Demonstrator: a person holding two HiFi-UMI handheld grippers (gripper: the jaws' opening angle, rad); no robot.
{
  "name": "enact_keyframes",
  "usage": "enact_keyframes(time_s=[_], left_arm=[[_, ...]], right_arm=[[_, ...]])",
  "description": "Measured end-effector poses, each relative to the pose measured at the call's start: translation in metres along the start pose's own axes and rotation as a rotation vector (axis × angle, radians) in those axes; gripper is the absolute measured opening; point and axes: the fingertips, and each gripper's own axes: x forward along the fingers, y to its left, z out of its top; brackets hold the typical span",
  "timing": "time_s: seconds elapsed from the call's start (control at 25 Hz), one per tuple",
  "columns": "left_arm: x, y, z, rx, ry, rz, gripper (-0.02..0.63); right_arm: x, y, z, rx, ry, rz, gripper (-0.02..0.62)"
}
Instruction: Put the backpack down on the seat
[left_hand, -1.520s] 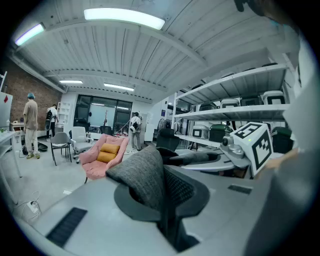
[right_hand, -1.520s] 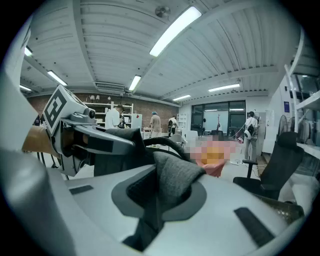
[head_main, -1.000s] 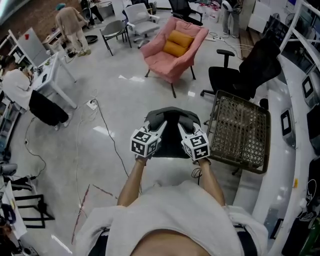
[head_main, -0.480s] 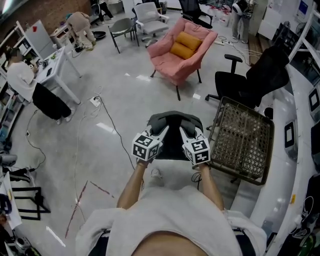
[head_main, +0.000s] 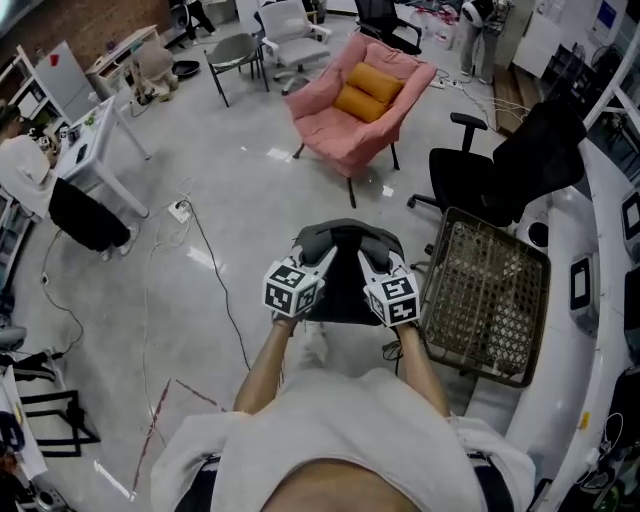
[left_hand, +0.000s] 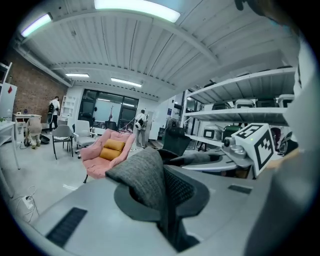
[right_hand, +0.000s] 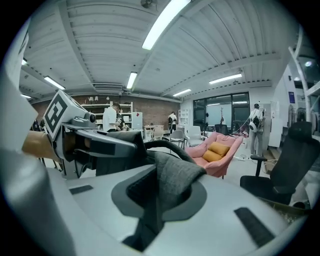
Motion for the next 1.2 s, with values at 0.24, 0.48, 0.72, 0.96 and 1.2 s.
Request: enact_keyframes(time_s=[0.24, 0.48, 0.72, 0.96, 1.2], left_arm=[[0.045, 0.075, 0.035, -0.018, -0.002, -0.037, 0.031], [0.084, 0.154, 0.075, -0.010, -0.016, -0.055, 0.031], [0.120, 0.218, 0.107, 0.007, -0.028, -0.068, 0.031], [0.146, 0.266, 0.117, 0.011, -0.020, -0.075, 0.031], [0.162, 0.297, 0.118, 0.000, 0.001, -0.067, 0.031]], right_arm=[[0.076, -0.039, 0.037, 0.011, 0.015, -0.027, 0.028], [0.152, -0.073, 0.082, 0.006, -0.001, -0.048, 0.027], [0.217, -0.103, 0.112, 0.000, -0.005, -0.062, 0.028], [0.270, -0.123, 0.125, 0.003, -0.006, -0.064, 0.028], [0.305, -0.134, 0.128, 0.016, 0.002, -0.051, 0.028]])
